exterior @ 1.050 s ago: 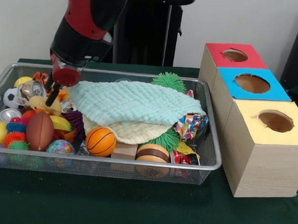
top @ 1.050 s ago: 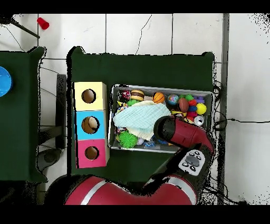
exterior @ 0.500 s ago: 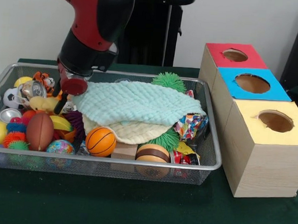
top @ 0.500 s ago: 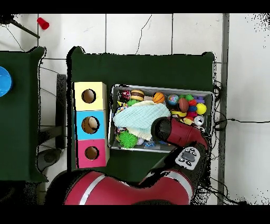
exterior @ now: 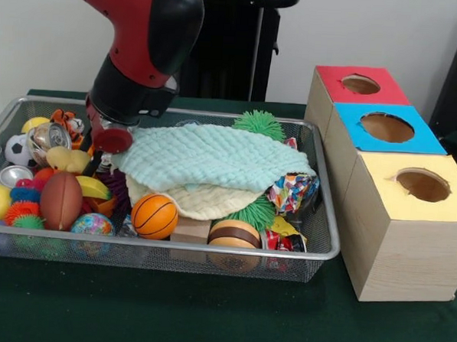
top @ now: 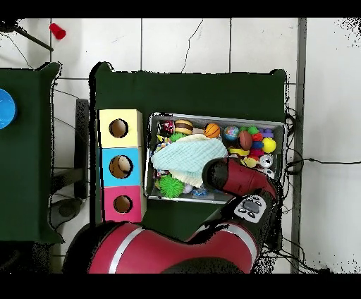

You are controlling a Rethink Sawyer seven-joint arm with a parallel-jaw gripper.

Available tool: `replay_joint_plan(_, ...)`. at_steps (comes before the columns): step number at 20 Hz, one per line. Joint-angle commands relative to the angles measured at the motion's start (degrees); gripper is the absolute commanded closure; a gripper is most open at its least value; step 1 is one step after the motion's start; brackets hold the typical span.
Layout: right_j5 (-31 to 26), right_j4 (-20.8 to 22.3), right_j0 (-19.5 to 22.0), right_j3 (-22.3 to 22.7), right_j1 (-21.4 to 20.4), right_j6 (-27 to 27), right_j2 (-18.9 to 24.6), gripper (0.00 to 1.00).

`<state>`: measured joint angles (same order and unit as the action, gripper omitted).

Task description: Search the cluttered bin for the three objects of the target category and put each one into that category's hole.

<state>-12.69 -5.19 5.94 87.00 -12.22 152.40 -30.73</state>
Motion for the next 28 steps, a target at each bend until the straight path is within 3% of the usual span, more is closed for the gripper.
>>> replay_joint_plan(1, 2.26, -2.42, 1.59, -1.53, 3.36, 6.38, 5.93, 0.00)
replay_joint_plan(2, 2.04, -2.29, 0.77, -2.09, 4.04, 6.42, 4.59, 0.00)
replay_joint_plan(3, 2.10, -2.48, 0.67, -2.03, 4.11, 6.55, 4.45, 1.00)
replay_joint_plan(11, 1.00, -3.54, -1.37, -2.15, 4.51, 7.77, 2.49, 1.00)
replay_joint_plan(14, -1.08, -3.64, -2.16, -0.13, 1.43, 7.77, 2.47, 1.00)
replay_joint_plan(20, -14.17, -2.06, -7.59, 4.61, -10.63, 5.37, -1.89, 1.00)
replay_joint_plan(28, -21.79, -1.36, -11.73, 4.43, -14.41, 5.77, -5.39, 1.00)
